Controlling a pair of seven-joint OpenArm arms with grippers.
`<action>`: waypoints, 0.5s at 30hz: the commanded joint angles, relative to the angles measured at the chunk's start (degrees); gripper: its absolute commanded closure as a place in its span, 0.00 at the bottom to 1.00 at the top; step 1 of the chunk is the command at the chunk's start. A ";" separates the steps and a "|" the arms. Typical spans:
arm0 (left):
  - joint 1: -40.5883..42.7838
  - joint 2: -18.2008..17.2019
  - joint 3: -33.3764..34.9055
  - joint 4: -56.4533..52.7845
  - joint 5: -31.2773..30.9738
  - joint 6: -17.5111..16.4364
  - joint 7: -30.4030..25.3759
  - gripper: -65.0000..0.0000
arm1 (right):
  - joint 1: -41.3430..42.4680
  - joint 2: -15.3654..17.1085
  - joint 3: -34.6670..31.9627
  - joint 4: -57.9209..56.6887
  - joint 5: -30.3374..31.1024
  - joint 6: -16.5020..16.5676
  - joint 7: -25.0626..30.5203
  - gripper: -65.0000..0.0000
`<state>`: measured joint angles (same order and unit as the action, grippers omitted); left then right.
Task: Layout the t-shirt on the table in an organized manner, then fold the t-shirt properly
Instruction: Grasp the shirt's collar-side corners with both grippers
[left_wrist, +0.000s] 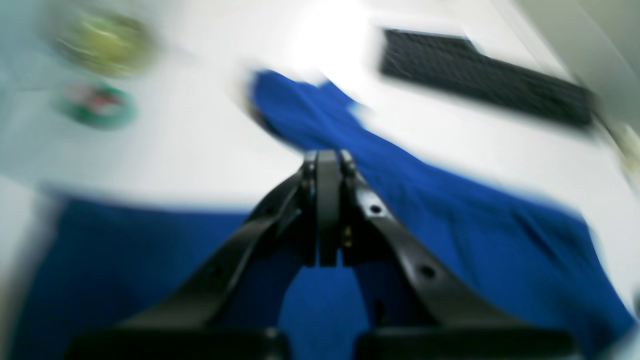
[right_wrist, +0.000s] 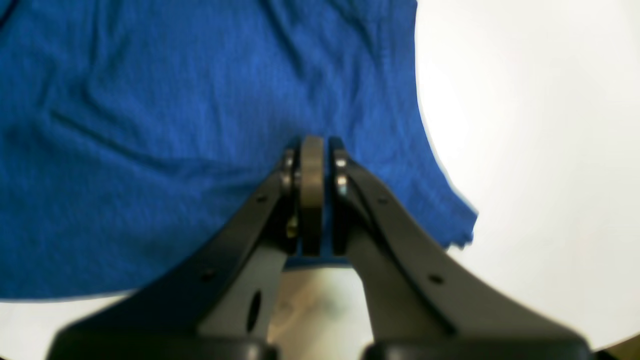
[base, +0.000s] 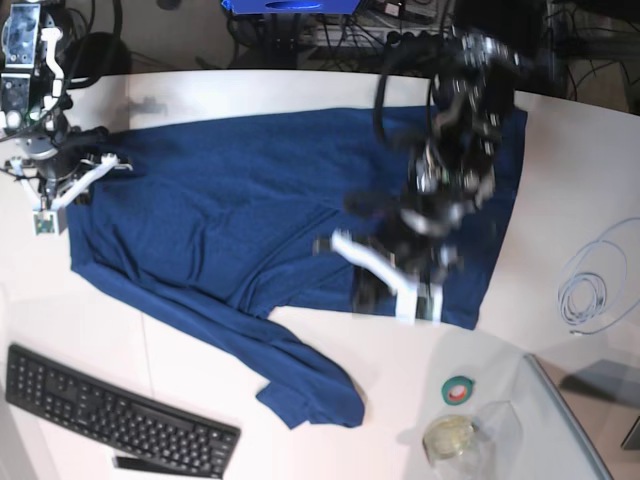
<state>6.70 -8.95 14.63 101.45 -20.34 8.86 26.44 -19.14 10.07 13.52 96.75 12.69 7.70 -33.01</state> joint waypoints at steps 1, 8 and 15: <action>2.84 -1.47 -1.49 1.10 2.45 1.82 -0.55 1.00 | -0.07 0.53 0.06 0.79 0.28 -0.01 1.06 0.97; 18.22 -1.38 -15.03 4.88 5.09 2.08 -0.63 1.00 | -5.88 -2.99 0.15 1.23 0.45 -0.01 11.34 0.97; 24.47 -1.38 -36.74 2.33 -19.71 0.76 -0.72 1.00 | -9.66 -13.45 8.24 -0.09 7.14 0.08 21.10 0.69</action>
<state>30.76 -10.33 -22.57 102.98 -39.90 10.37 26.17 -29.04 -4.45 21.06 95.85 20.21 8.16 -14.06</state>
